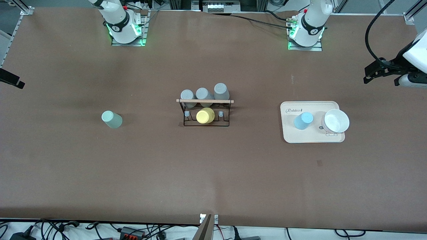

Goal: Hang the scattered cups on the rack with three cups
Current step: 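Reach the left gripper down to the light blue cup on the tray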

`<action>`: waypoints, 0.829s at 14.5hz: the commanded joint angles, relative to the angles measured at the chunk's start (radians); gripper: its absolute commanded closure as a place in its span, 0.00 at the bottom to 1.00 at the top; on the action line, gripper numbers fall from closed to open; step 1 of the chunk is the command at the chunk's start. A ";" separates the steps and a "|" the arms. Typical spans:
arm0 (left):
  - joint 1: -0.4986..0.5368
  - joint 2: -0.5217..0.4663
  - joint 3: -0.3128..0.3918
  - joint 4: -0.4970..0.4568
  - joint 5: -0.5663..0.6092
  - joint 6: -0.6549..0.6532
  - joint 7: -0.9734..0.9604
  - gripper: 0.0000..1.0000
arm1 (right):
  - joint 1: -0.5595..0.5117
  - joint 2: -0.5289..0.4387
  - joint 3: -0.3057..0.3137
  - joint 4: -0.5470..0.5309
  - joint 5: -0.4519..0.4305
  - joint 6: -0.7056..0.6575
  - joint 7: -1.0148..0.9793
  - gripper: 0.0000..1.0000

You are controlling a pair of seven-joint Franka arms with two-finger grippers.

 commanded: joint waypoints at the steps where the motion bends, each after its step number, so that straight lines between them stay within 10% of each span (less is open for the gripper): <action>1: 0.006 0.017 -0.005 0.030 -0.019 -0.021 0.013 0.00 | -0.007 0.000 0.002 0.005 0.002 -0.009 -0.007 0.00; 12: -0.050 0.202 -0.012 0.013 -0.018 -0.054 0.035 0.00 | 0.000 0.006 0.007 0.007 -0.006 -0.011 -0.010 0.00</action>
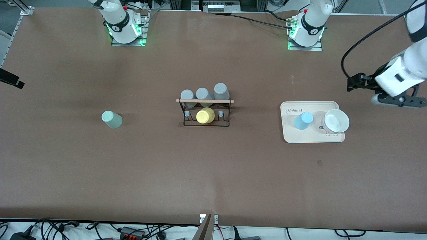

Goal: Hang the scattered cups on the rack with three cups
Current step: 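Reach the left gripper down to the light blue cup on the tray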

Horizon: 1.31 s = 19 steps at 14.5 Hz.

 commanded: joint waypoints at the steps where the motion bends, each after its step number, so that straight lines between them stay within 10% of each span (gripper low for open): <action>1: -0.033 0.081 0.000 0.011 -0.018 -0.008 0.006 0.00 | 0.004 0.021 0.006 0.007 -0.012 -0.012 -0.010 0.00; 11: -0.036 0.104 -0.035 -0.527 -0.018 0.845 -0.046 0.00 | 0.010 0.027 0.011 0.005 -0.014 -0.012 -0.007 0.00; 19: -0.054 0.174 -0.043 -0.624 -0.018 1.029 -0.046 0.00 | 0.008 0.029 0.011 0.005 -0.014 -0.012 -0.010 0.00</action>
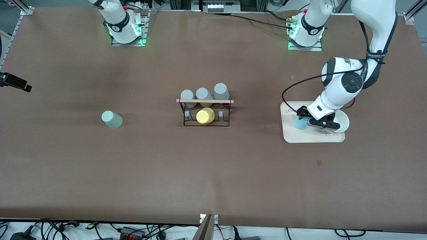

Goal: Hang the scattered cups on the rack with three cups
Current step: 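Grasp the light blue cup with the left gripper and lift it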

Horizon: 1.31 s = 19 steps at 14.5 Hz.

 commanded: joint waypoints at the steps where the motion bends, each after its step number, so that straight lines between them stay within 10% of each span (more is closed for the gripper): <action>1: -0.009 0.000 -0.004 -0.006 -0.017 0.013 -0.005 0.00 | 0.002 -0.003 0.003 0.006 -0.014 -0.011 -0.009 0.00; 3: -0.011 0.011 -0.003 -0.006 -0.017 0.013 -0.003 0.00 | 0.002 -0.003 0.003 0.006 -0.014 -0.011 -0.009 0.00; 9: -0.006 0.013 -0.004 0.000 -0.017 0.003 -0.008 0.64 | 0.001 -0.003 0.003 0.006 -0.014 -0.011 -0.009 0.00; 14: -0.023 -0.075 -0.019 0.129 -0.014 -0.147 0.000 0.66 | 0.001 -0.003 0.003 0.006 -0.014 -0.011 -0.009 0.00; 19: -0.113 0.012 -0.104 0.596 -0.014 -0.561 -0.119 0.66 | 0.002 -0.003 0.003 0.004 -0.014 -0.011 -0.009 0.00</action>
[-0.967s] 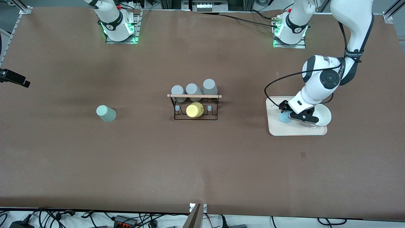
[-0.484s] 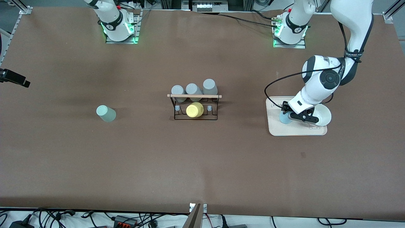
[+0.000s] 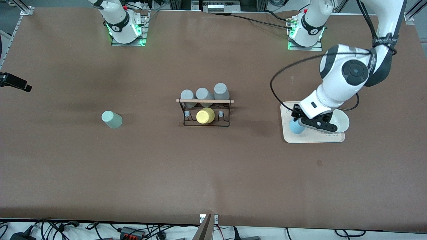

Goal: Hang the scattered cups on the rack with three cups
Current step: 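Carry the blue cup to the rack while the right gripper approaches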

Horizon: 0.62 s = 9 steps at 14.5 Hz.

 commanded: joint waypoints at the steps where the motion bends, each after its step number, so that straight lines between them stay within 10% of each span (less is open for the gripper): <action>1: -0.086 0.105 -0.003 0.248 -0.016 -0.133 -0.096 0.66 | 0.002 -0.003 0.003 0.003 -0.015 -0.011 -0.007 0.00; 9: -0.356 0.389 0.008 0.638 -0.011 -0.242 -0.781 0.66 | 0.010 0.038 0.003 -0.007 -0.014 -0.012 -0.004 0.00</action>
